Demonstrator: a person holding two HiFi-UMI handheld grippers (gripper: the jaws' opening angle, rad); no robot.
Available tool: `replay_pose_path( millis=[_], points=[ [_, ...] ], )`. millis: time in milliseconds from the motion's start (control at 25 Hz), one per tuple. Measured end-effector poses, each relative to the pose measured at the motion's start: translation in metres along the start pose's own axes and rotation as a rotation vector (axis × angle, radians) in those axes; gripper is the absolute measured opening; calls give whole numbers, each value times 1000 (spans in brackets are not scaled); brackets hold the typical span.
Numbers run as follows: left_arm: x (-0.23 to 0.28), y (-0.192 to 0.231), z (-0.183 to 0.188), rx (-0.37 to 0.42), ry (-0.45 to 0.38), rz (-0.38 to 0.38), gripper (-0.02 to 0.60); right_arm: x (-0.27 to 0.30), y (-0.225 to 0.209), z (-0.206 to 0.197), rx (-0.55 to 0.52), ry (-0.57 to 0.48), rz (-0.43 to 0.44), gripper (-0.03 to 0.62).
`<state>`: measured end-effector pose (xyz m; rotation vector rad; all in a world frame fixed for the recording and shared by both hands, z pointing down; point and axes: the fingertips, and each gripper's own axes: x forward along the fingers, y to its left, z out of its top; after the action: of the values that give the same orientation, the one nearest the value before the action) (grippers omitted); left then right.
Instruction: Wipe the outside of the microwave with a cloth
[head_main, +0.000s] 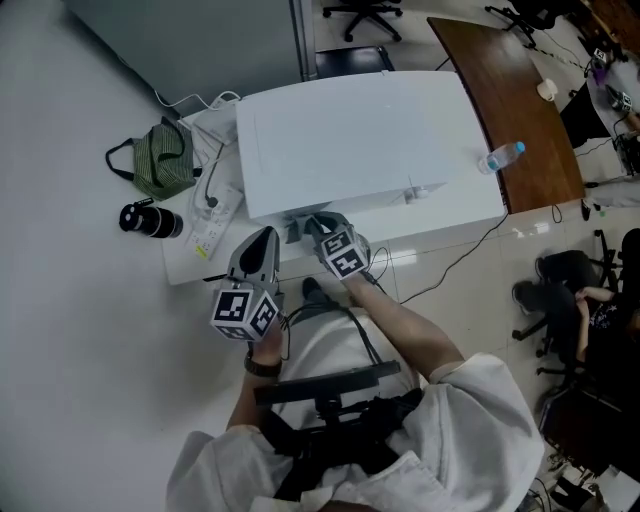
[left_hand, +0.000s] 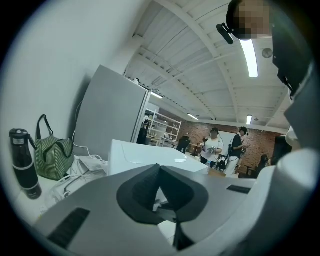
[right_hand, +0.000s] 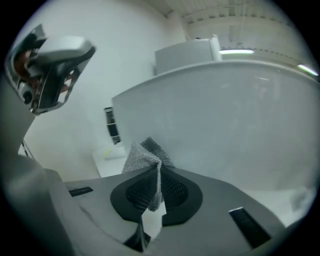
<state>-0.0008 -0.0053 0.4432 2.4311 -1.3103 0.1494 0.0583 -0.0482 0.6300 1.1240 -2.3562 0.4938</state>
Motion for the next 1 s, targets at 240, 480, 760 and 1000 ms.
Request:
replay_pose_path(
  millis=[240,480,760,1000],
  points=[
    [15,-20,-6,-15,2,-73,25,-100,-164,-62,411,-48,-401,29],
    [-2,4,-15,-42,5,-72,25,-108,-186,-98,594,-30,-521,29],
    [-28,46,-31,-76,0,-52,25,49,18,-35,400,51,-47,29],
    [-49,74,-42,-98,17,-32,25,105,105,0,247,67,63,29]
  ],
)
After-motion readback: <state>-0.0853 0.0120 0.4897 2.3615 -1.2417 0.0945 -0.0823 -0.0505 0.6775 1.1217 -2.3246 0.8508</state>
